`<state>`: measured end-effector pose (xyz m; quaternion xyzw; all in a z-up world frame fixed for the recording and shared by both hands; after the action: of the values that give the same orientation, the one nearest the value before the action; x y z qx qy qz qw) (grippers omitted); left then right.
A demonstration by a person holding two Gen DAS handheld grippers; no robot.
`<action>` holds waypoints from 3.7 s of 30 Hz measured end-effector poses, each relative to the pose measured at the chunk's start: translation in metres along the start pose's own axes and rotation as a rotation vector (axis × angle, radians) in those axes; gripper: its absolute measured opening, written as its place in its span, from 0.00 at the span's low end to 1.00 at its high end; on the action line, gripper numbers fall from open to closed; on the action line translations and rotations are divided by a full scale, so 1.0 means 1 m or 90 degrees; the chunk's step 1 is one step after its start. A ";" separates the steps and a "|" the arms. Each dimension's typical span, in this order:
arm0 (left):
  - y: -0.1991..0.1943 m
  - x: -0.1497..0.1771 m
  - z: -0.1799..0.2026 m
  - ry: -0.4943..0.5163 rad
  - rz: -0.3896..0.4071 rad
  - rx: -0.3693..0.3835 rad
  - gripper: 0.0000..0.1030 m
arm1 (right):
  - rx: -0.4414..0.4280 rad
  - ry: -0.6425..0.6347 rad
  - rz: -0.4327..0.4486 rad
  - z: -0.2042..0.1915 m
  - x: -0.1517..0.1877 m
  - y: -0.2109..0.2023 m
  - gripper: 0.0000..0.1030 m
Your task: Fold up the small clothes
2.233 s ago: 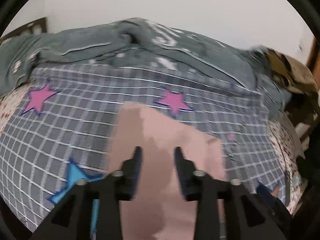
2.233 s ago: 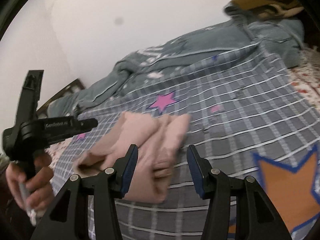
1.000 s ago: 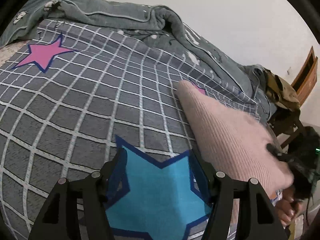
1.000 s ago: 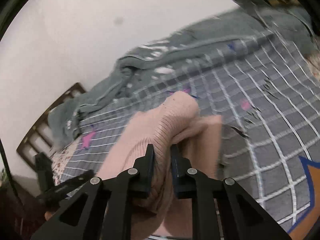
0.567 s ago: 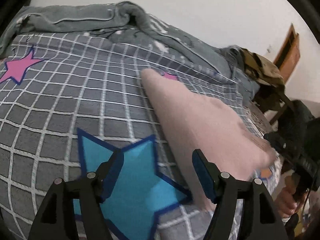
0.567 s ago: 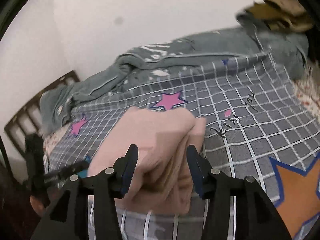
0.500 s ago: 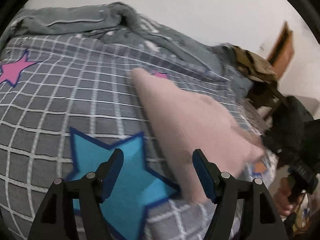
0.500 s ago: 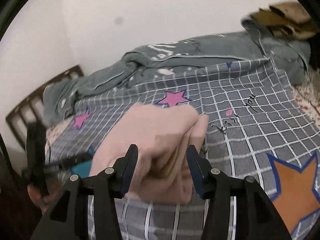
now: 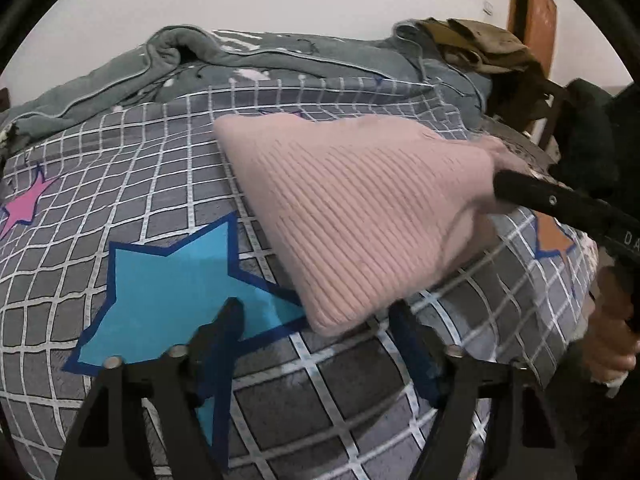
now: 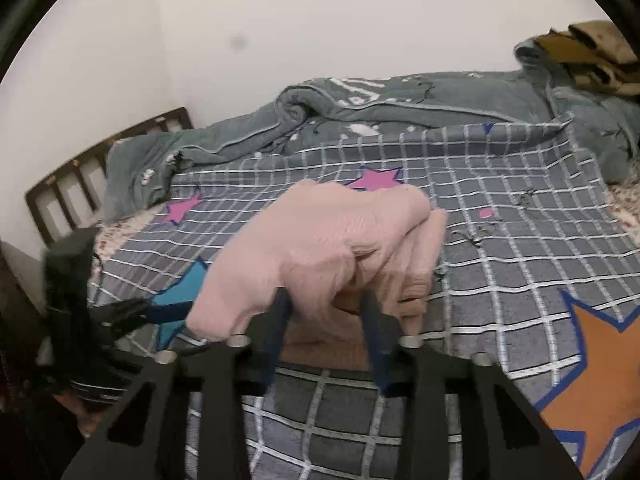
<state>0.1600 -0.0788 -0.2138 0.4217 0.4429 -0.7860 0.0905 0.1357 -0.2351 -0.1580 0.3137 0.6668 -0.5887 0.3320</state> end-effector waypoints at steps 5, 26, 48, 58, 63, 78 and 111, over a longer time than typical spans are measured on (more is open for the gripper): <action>-0.009 -0.010 0.004 -0.014 0.041 0.060 0.14 | 0.005 0.014 0.061 0.008 -0.006 -0.018 0.06; -0.033 -0.002 -0.026 -0.059 0.023 0.115 0.71 | 0.055 0.063 -0.033 0.026 -0.037 0.033 0.45; 0.005 -0.069 -0.042 -0.125 0.055 0.114 0.71 | 0.036 0.150 -0.072 0.066 -0.026 0.062 0.40; 0.057 -0.104 -0.050 -0.166 -0.018 0.115 0.71 | 0.100 0.066 -0.119 0.065 -0.056 0.092 0.45; 0.069 -0.094 -0.055 -0.192 -0.026 0.142 0.76 | 0.087 0.085 -0.137 0.078 -0.038 0.102 0.56; 0.087 -0.099 -0.045 -0.196 -0.031 0.122 0.64 | -0.003 0.154 -0.180 0.077 -0.020 0.117 0.57; -0.002 -0.084 -0.149 -0.240 0.054 0.000 0.42 | -0.051 0.075 -0.133 -0.078 -0.049 0.147 0.31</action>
<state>0.2987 0.0186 -0.1872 0.2857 0.3999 -0.8464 0.2050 0.2775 -0.1430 -0.1967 0.2631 0.7375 -0.5733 0.2413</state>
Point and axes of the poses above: each gripper's, at about its wrist camera, not at the fingertips, and y roughly the way its jaws point, z to its right, x to its underside, the point moved 7 cm from there along y, roughly the way its jaws point, and after that the axes turned 14 degrees about x, right-handed, at the moved point
